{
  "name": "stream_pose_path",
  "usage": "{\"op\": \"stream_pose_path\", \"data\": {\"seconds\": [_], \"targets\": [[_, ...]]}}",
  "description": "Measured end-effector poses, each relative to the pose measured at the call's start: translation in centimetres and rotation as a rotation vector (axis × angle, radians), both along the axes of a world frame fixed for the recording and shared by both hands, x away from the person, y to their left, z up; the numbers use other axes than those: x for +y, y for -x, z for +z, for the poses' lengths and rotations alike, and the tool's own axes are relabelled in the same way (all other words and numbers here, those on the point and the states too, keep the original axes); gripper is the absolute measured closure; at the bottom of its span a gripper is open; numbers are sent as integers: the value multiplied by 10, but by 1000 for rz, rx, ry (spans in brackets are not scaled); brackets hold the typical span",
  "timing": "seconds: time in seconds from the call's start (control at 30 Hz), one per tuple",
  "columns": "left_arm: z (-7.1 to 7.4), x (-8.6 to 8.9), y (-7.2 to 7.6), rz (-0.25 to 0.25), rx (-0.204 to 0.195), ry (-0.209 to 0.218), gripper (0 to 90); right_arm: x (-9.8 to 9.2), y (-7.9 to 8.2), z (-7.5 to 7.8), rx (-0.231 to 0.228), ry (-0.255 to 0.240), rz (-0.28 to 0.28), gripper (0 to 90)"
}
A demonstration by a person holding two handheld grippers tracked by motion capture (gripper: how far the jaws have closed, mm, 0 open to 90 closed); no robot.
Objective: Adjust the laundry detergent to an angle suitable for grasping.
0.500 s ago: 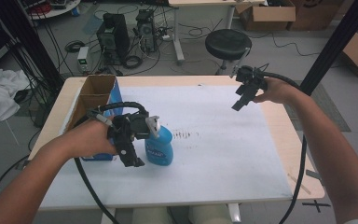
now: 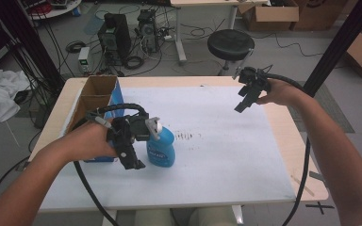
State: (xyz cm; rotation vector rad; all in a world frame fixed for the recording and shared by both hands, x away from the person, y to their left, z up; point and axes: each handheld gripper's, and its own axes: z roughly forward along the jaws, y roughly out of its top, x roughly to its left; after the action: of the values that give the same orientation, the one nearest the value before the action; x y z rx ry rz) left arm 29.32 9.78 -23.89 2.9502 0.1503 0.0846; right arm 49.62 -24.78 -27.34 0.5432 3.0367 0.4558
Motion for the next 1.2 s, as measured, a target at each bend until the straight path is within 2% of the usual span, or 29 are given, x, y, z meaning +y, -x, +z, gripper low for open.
{"op": "stream_pose_path", "data": {"seconds": [0.43, 0.67, 0.83, 1.07, 1.2], "targets": [[-1, 3, 0, 6, -1, 4, 204, -1, 6, 1, -6, -6, 1, 168], [-1, 6, 0, 10, -2, 5, 204, -4, 13, -1, -19, -71, -7, 179], [-1, 7, 1, 12, -8, 7, 203, -15, 23, -10, -8, -157, -62, 179], [0, 7, 0, 14, -17, 5, 203, -20, 40, -20, -14, -174, -58, 174], [0, 7, -1, 13, -19, 8, 203, -21, 50, -25, -32, -189, -50, 171]]}}
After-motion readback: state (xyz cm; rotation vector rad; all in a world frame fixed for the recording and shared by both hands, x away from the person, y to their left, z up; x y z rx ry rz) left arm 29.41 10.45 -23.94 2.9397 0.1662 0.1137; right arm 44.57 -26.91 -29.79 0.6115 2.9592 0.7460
